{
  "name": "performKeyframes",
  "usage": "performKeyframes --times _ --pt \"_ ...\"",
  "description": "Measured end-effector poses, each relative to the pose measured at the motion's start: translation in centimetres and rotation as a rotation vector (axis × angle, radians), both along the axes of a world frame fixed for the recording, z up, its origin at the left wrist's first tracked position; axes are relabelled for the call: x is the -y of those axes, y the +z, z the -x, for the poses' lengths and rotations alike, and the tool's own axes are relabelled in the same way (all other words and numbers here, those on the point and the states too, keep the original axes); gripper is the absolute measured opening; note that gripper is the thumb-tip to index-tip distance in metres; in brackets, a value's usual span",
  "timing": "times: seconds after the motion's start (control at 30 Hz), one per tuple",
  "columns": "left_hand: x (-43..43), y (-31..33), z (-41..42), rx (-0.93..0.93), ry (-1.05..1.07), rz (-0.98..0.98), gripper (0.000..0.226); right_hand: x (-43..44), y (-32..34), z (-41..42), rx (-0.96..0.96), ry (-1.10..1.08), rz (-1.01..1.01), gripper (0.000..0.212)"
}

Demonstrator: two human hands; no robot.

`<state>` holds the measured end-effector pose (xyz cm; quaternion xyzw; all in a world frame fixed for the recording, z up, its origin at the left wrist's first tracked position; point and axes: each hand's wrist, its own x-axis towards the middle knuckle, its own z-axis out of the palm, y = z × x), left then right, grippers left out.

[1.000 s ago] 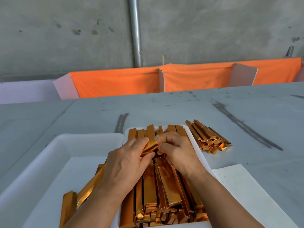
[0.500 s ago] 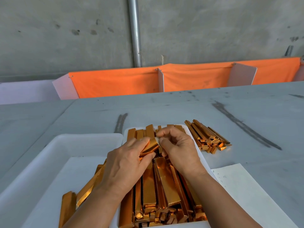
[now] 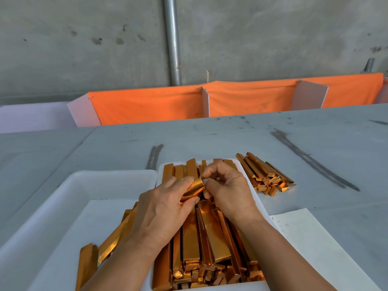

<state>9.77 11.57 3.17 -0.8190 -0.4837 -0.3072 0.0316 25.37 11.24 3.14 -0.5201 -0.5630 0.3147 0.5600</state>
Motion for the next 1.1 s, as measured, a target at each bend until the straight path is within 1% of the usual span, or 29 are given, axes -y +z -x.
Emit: performKeyframes --times 0.13,0.27,0.43,0.6,0.73,0.9,1.0,1.1 --pt "-0.1 0.0 -0.1 0.025 0.002 0.014 0.045 0.1 0.1 0.1 -0.012 -0.017 0.004 0.03" --pt "-0.2 -0.1 0.1 0.015 0.017 -0.017 0.044 0.1 0.3 0.1 -0.013 -0.007 0.07 0.024" --pt "-0.4 -0.3 0.2 0.054 0.037 -0.005 0.047 0.3 0.4 0.0 -0.117 0.056 0.126 0.027" --pt "-0.7 -0.5 0.4 0.09 0.043 0.048 0.048 0.4 0.3 0.4 -0.117 0.123 0.11 0.022" --pt "-0.8 -0.5 0.4 0.096 0.034 0.041 0.046 0.2 0.2 0.5 -0.105 0.117 0.086 0.022" --pt "-1.0 -0.6 0.4 0.123 0.015 0.033 0.05 0.1 -0.1 0.6 -0.095 0.093 0.051 0.03" --pt "-1.1 -0.7 0.5 0.136 0.002 0.026 0.056 0.1 -0.3 0.6 -0.088 0.114 0.047 0.026" --pt "-1.1 -0.6 0.5 0.125 0.005 0.008 0.057 0.1 -0.4 0.7 -0.094 0.12 0.055 0.024"
